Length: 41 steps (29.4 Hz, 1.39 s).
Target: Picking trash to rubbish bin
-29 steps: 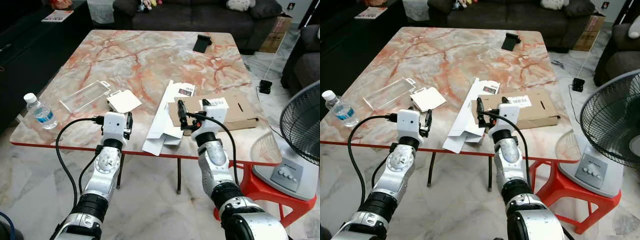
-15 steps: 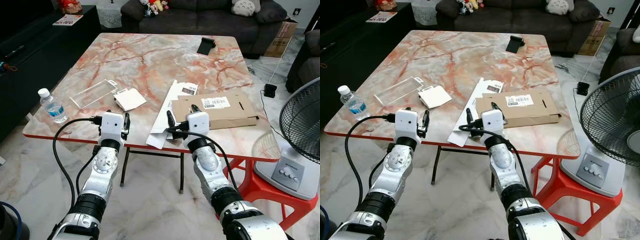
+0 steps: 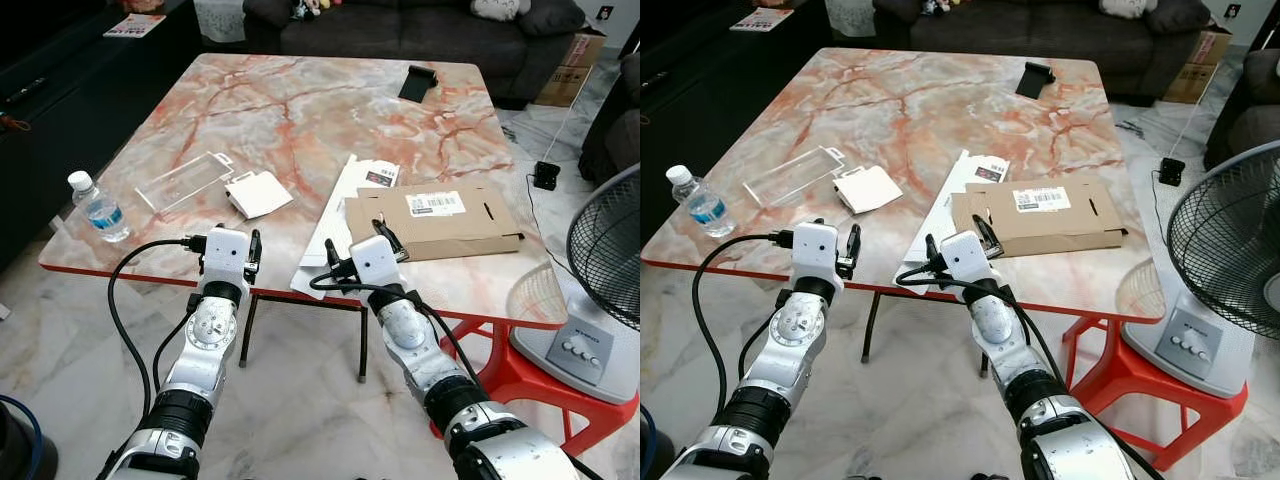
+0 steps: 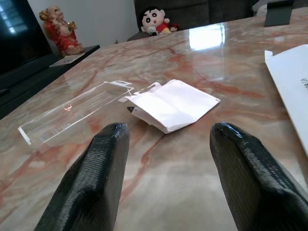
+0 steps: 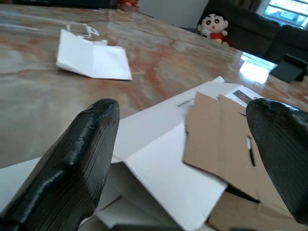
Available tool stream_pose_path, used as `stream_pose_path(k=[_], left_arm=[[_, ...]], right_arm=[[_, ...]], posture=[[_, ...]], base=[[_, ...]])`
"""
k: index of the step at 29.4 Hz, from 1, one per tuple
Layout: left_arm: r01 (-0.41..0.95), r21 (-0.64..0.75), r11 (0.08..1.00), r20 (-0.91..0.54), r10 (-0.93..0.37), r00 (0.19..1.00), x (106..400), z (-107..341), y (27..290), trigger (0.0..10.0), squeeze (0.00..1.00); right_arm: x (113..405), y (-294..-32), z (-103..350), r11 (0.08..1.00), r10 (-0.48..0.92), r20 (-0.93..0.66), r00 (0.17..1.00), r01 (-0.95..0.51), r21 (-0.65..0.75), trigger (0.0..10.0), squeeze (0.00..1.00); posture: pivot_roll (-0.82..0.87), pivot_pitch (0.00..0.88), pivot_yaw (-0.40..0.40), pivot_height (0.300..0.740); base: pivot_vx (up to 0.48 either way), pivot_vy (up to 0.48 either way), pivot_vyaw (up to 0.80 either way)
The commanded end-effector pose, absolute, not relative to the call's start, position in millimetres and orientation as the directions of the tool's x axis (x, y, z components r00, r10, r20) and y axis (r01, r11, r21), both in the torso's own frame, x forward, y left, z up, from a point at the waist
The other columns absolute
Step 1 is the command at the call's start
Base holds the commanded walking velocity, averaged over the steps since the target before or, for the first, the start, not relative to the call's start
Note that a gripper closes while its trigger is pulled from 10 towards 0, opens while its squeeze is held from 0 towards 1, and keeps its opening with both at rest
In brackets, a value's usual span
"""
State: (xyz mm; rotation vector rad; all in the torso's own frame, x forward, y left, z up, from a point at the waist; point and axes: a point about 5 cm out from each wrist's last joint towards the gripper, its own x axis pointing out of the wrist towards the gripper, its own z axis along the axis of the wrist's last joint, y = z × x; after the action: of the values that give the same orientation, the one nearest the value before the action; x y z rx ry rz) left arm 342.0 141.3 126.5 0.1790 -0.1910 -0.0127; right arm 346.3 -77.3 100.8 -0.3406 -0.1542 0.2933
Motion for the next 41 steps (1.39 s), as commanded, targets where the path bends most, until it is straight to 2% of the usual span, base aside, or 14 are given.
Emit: stream_pose_path(k=[1, 16, 19, 22, 27, 30, 34, 41], left_arm=[[-0.001, 0.187, 0.982, 0.157, -0.029, 0.987, 339.6, 119.9, 142.7, 10.0, 0.00], [0.008, 0.180, 0.984, 0.152, -0.036, 0.988, 340.1, 118.8, 139.9, 10.0, 0.00], [0.007, 0.181, 0.983, 0.152, -0.035, 0.988, 340.4, 119.1, 141.0, 10.0, 0.00], [0.007, 0.181, 0.983, 0.152, -0.035, 0.988, 340.4, 119.1, 141.1, 10.0, 0.00], [0.006, 0.188, 0.982, 0.149, -0.034, 0.988, 339.3, 117.9, 142.0, 10.0, 0.00], [0.008, 0.194, 0.981, 0.151, -0.038, 0.988, 339.2, 118.1, 141.8, 10.0, 0.00], [0.014, 0.204, 0.979, 0.149, -0.045, 0.988, 339.1, 117.5, 140.9, 10.0, 0.00], [0.012, 0.203, 0.979, 0.151, -0.043, 0.988, 339.6, 118.2, 140.9, 10.0, 0.00]], right_arm=[[342.2, -74.3, 100.4, 0.890, 0.340, 0.114, 0.934, -0.279, -0.361, 10.0, 0.00], [332.6, -84.3, 96.5, 0.858, 0.380, 0.126, 0.916, -0.298, -0.419, 10.0, 0.00], [331.0, -84.1, 95.0, 0.804, 0.409, 0.107, 0.906, -0.302, -0.512, 10.0, 0.00], [330.8, -84.1, 95.1, 0.801, 0.409, 0.106, 0.906, -0.302, -0.517, 10.0, 0.00], [327.3, -80.2, 87.8, 0.739, 0.416, 0.069, 0.907, -0.293, -0.607, 10.0, 0.00], [326.8, -79.4, 88.4, 0.734, 0.417, 0.074, 0.906, -0.287, -0.615, 10.0, 0.00], [324.6, -74.6, 86.8, 0.682, 0.446, 0.070, 0.892, -0.288, -0.672, 10.0, 0.00], [323.2, -70.9, 86.5, 0.676, 0.449, 0.077, 0.890, -0.282, -0.681, 10.0, 0.00]], posture=[[0.11, 0.116, 0.011, 0.740], [0.10, 0.127, 0.007, 0.740], [0.10, 0.130, 0.009, 0.740], [0.10, 0.130, 0.009, 0.740], [0.10, 0.134, 0.008, 0.740], [0.10, 0.131, 0.009, 0.740], [0.10, 0.130, 0.011, 0.740], [0.10, 0.130, 0.010, 0.740]], base=[[0.000, 0.000, 0.00], [0.000, 0.000, 0.00], [0.000, 0.000, 0.00], [0.000, 0.000, 0.00], [0.000, 0.000, 0.00], [0.000, 0.000, 0.00], [0.000, 0.000, 0.00], [0.000, 0.000, 0.00]])
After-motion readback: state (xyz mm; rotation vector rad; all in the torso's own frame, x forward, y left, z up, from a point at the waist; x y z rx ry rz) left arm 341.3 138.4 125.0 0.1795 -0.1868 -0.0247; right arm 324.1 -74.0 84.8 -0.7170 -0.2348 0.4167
